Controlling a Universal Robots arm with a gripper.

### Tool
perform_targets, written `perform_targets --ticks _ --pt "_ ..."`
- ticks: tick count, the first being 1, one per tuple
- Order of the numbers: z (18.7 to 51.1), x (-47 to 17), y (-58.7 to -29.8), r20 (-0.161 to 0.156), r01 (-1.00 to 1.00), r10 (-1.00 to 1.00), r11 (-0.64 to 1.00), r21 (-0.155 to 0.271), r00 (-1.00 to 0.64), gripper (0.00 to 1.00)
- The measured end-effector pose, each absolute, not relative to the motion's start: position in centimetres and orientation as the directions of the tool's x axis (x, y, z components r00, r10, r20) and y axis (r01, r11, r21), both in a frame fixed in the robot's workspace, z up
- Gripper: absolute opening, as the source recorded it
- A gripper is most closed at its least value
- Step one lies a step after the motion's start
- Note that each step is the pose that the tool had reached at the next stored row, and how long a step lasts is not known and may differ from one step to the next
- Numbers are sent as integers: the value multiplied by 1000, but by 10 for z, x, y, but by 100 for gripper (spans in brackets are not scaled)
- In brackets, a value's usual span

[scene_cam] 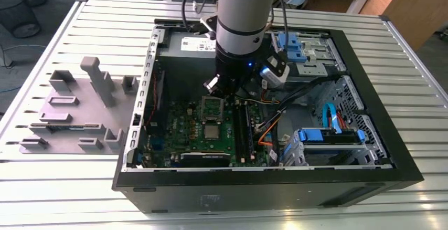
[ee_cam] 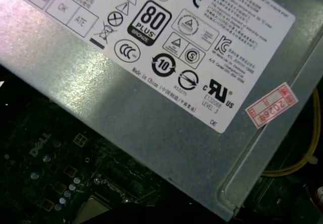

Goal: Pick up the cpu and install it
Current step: 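Close the cpu cover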

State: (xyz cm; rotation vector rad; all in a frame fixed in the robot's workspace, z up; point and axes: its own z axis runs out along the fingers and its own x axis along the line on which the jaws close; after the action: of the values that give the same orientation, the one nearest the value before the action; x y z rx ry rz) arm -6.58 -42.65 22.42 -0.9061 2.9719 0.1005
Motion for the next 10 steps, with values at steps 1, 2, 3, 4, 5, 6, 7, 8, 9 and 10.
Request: perform_targets --ticks 1,2,3,4,5,6,7,8,9,10 --pt "224 -66 -427 -50 -560 -558 827 52 -829 11" --pt "225 -66 -427 -50 -561 -559 826 52 -827 11" --pt "225 -66 -427 -50 -563 -561 825 51 -826 11" --pt "226 -66 -427 -50 -565 -563 824 51 -825 11" --pt "226 -66 -427 -50 -567 -565 822 51 -824 11" --pt "226 -66 -426 -50 -569 -567 821 51 -822 11" --pt "227 -66 -426 -50 -570 -568 820 51 -821 11" --pt "227 -66 -426 -50 -572 -570 819 51 -820 11" --pt "227 -66 -427 -50 -574 -572 817 51 -819 11" --pt "228 -66 -426 -50 -575 -573 816 51 -818 11"
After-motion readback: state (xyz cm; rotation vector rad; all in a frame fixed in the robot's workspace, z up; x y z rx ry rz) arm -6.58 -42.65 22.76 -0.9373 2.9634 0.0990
